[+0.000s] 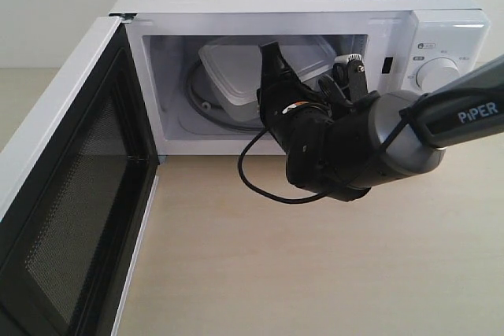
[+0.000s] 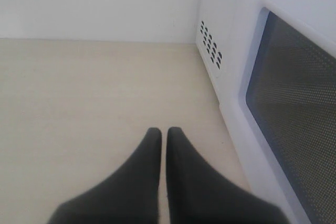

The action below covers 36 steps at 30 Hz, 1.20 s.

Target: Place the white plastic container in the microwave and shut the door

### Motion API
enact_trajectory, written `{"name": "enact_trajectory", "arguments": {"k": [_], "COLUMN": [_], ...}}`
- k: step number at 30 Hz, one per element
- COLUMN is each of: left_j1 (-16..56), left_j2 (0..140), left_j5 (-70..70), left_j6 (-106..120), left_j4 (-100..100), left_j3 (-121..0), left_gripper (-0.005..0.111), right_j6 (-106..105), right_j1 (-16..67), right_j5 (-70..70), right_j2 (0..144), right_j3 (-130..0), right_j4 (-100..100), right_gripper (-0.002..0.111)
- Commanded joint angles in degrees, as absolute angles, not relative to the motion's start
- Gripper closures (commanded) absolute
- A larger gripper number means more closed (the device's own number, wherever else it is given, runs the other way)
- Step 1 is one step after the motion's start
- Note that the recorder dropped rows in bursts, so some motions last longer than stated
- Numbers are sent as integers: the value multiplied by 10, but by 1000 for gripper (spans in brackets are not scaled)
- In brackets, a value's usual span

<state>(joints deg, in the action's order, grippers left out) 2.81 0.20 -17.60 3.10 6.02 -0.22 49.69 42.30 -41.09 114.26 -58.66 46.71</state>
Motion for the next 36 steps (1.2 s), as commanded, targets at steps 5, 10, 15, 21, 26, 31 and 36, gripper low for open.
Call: {"name": "enact_trajectory", "arguments": {"k": [5, 10, 15, 21, 26, 31, 36], "left_j1": [26, 26, 26, 26, 26, 26, 26], "left_j2": [0, 0, 0, 0, 0, 0, 0], "left_j5": [-176, -176, -176, -176, -176, -176, -176], "left_j6": [33, 33, 33, 33, 33, 33, 33], "left_j4": [61, 61, 61, 61, 61, 61, 61], "left_j3": [0, 0, 0, 0, 0, 0, 0], "left_gripper": [102, 102, 102, 102, 102, 102, 102], "right_j6": [489, 489, 489, 493, 467, 442, 142], "right_j1": [422, 422, 423, 423, 423, 423, 422], "right_j5": [-426, -425, -420, -377, -356, -306, -299], "right_j2": [1140, 1140, 1138, 1102, 1038, 1013, 1014], "right_j3": [-590, -589, -589, -541, -456, -441, -441], "right_j4": [467, 478, 478, 470, 395, 126, 126], "right_gripper": [54, 52, 52, 52, 52, 108, 108]}}
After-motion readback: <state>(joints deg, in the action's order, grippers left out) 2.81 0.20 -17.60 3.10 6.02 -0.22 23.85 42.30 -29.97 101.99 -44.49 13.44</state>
